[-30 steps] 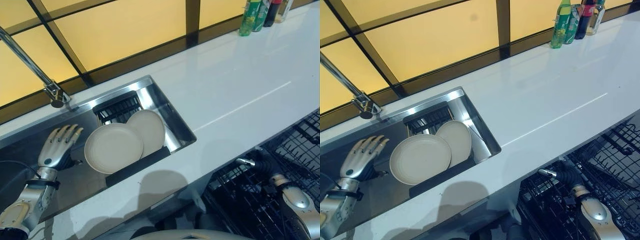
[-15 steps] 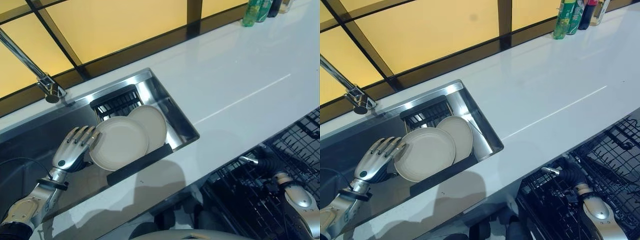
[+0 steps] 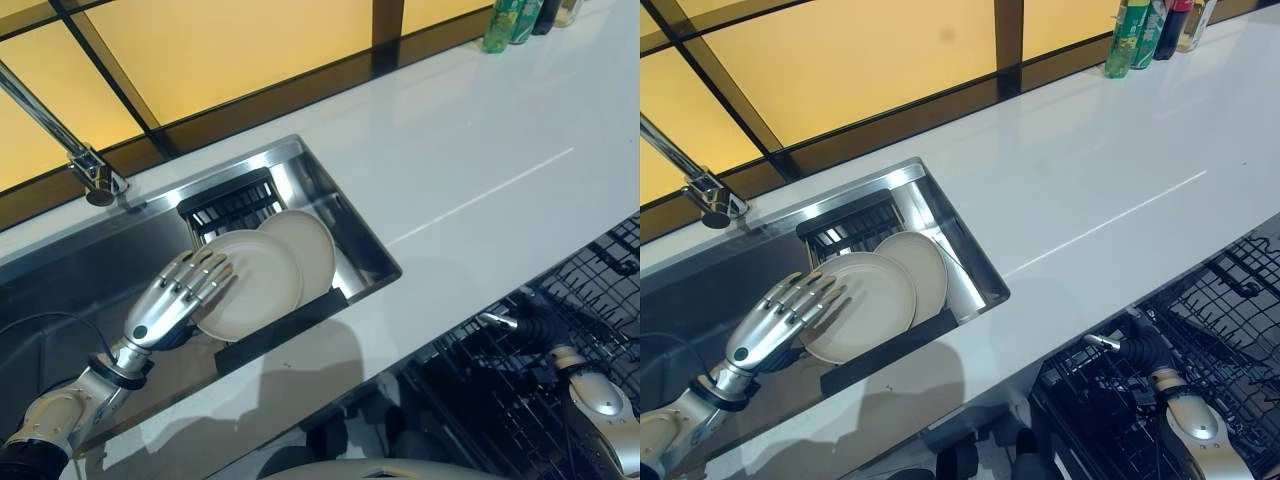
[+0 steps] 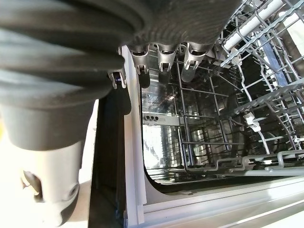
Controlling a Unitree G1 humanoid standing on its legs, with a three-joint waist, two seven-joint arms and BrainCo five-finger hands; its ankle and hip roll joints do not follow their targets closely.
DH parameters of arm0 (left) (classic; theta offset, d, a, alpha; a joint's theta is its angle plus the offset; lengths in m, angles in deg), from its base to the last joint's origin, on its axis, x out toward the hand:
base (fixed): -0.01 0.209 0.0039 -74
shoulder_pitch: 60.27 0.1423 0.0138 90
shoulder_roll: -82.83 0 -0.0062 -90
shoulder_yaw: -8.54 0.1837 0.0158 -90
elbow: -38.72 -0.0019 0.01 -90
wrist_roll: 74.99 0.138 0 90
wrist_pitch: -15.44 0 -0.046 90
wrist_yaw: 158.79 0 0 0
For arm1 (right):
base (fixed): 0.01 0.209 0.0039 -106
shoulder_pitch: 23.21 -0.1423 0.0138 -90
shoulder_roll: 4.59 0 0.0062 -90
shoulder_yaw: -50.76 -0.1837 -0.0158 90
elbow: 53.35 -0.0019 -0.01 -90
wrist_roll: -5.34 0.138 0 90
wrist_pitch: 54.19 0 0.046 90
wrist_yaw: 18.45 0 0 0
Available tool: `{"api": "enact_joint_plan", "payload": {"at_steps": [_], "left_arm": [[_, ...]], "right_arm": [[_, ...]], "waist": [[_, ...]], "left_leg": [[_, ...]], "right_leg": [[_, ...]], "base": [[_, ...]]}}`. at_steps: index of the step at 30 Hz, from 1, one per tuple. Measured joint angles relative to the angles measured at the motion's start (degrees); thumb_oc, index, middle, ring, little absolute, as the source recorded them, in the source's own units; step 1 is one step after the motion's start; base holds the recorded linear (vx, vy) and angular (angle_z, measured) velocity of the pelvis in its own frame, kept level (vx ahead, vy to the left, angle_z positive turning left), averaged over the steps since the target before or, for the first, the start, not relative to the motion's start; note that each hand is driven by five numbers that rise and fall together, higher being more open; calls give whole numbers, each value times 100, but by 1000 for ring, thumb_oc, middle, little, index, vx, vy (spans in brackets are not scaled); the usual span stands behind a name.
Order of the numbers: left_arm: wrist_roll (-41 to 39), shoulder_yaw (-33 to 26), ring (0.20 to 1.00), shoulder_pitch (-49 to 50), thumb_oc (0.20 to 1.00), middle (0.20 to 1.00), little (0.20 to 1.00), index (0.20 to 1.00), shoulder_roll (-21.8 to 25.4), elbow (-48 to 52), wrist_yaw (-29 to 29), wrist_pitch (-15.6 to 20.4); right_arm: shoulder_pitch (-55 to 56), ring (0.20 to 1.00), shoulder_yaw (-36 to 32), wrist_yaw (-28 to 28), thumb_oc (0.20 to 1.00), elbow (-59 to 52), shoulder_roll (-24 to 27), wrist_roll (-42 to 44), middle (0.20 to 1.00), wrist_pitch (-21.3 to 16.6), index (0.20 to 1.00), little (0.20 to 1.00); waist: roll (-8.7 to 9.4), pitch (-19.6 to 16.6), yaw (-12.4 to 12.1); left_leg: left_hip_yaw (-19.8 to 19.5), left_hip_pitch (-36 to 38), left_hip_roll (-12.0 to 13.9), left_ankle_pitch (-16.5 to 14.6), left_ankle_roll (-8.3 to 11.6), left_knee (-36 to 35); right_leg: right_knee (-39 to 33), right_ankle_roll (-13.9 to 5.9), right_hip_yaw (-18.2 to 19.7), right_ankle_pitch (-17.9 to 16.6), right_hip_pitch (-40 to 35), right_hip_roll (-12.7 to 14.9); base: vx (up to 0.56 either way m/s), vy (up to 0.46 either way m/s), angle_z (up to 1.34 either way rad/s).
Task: Pick up plates and place into dishwasher.
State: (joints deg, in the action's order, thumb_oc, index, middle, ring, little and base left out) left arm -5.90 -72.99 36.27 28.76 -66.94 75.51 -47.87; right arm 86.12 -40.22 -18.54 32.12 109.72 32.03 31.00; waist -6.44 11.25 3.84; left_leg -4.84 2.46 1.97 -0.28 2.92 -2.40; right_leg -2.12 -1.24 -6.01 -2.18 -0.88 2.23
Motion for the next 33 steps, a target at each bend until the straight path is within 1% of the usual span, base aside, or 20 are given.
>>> {"api": "enact_joint_plan", "payload": {"at_steps": [1, 2, 5, 9, 14, 19, 25, 29, 33], "left_arm": [[0, 3, 507, 2, 507, 507, 507, 507, 16, 89, -17, 67], [-5, 8, 200, -2, 200, 200, 200, 200, 44, 172, -69, 138], [-20, 43, 200, -7, 200, 200, 200, 200, 113, 333, -237, 176], [-52, 43, 200, -18, 200, 200, 200, 200, 121, 338, -382, 179], [-133, 35, 200, -19, 200, 200, 200, 200, 131, 473, -439, 196], [-131, 35, 200, -14, 200, 200, 200, 200, 234, 532, -489, 222], [-179, -13, 200, 1, 200, 200, 200, 200, 233, 531, -493, 210], [-649, -262, 200, 167, 200, 200, 200, 200, 202, 530, -499, 113], [-1040, -926, 200, 292, 200, 200, 200, 200, -202, 525, -370, 50]], "right_arm": [[-7, 1000, -1, -8, 1000, 0, -1, 0, 1000, -5, 1000, 1000], [-11, 1000, -1, -11, 1000, 0, 0, 1, 1000, -6, 1000, 1000], [-11, 1000, -1, -11, 1000, 0, 0, 2, 1000, -31, 1000, 1000], [-11, 1000, 9, -11, 1000, 4, -1, 24, 1000, -41, 1000, 1000], [-12, 1000, 48, -32, 1000, 49, -13, 100, 1000, -37, 1000, 1000], [-13, 1000, 69, -66, 1000, 48, -30, 101, 1000, -25, 1000, 1000], [-13, 1000, 64, -66, 1000, 48, -103, 101, 1000, -25, 1000, 1000], [-12, 1000, 65, -71, 1000, 48, -123, 101, 1000, -18, 1000, 1000], [1, 1000, 41, -77, 1000, 48, -179, 96, 1000, 14, 1000, 1000]], "waist": [[8, 8, -2], [17, 13, -1], [32, 14, 7], [50, 20, 12], [57, 25, -4], [60, 26, -5], [64, 21, -4], [60, 14, -10], [74, 0, -32]], "left_leg": [[1, -1, -3, -8, -11, -16], [1, -1, -5, -3, -16, -30], [3, 0, -19, 17, -22, -71], [6, 14, -19, 78, -6, -107], [-1, 166, -15, 94, -21, -214], [-1, 190, -11, 94, -25, -220], [-5, 201, -8, 109, -41, -220], [-14, 204, -6, 111, -39, -220], [-28, 205, -1, 112, -37, -219]], "right_leg": [[-51, -2, 0, -37, -14, 1], [-117, -4, 0, -71, -42, 3], [-294, -11, -2, -170, -111, 10], [-305, -10, -12, -184, -114, 12], [-306, -12, -32, -175, -217, 11], [-305, -12, -38, -174, -244, 12], [-305, -11, -63, -176, -257, 10], [-305, -10, -69, -177, -266, 7], [-305, -8, -73, -178, -274, 4]], "base": [[0, 0, 0], [0, 0, 0], [0, 0, 0], [0, 0, 0], [0, 0, 0], [0, 0, 0], [0, 0, 0], [0, 0, 0], [0, 0, 0]]}}
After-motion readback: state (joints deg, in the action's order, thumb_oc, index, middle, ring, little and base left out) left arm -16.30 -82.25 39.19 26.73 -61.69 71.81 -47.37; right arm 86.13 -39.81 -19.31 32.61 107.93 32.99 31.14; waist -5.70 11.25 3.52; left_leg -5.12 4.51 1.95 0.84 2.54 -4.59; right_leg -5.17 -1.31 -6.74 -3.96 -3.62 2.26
